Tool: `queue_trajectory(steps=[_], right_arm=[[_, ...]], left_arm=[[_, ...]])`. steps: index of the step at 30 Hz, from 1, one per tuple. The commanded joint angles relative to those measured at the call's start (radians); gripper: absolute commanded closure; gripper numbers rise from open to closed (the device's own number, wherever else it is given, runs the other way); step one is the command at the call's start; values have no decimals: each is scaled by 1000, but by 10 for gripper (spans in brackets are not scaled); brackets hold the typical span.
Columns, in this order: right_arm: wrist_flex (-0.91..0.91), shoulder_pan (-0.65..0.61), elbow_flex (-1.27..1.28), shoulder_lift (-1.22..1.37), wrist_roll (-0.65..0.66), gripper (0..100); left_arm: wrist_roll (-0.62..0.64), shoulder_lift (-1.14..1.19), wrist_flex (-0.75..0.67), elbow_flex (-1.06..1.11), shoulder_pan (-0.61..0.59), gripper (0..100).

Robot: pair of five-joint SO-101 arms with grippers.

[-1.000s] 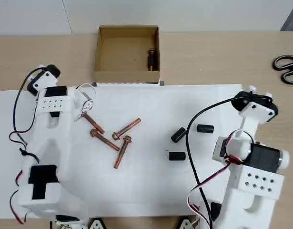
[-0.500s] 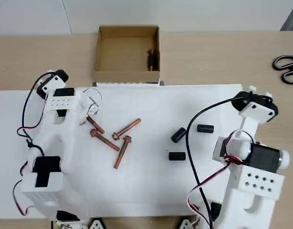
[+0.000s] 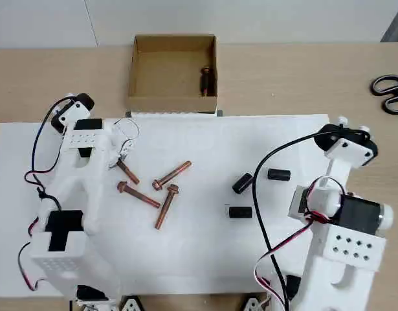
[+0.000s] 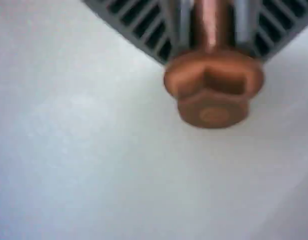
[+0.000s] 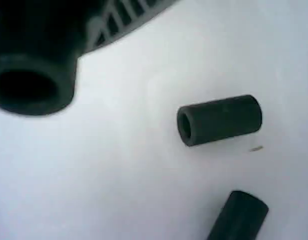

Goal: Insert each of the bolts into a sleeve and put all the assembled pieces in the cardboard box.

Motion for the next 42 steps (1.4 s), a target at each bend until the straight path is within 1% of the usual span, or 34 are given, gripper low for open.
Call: queue_trajectory(steps=[1,3,9,12,17,18,20,23,26,29,33,42], right_arm=[[-15,5,-8,-19,-8,995],[-15,5,-14,-21,-8,995],[-1,1,-153,-70,0,996],[2,-67,-210,-120,-6,996],[1,-239,-215,-239,-6,996],[-2,-266,-215,-269,-6,996],[-5,-311,-216,-332,-6,996],[-1,-348,-216,-410,0,996],[2,-355,-215,-470,2,996],[2,-355,-213,-515,14,996],[2,-355,-181,-572,83,996],[-28,-357,-26,-811,187,996]], left_arm=[[-2,-11,3,-45,3,995],[0,-11,61,-94,5,995],[-5,-11,345,-378,38,995],[-5,-11,471,-555,68,995],[-11,-11,641,-848,129,995],[-23,-11,667,-903,146,995],[-41,-14,667,-974,164,995],[-44,-103,667,-1046,187,995],[-110,-222,666,-1044,242,995],[-141,-327,666,-1013,305,995],[-143,-459,666,-957,350,995],[-153,-746,644,-717,445,995]])
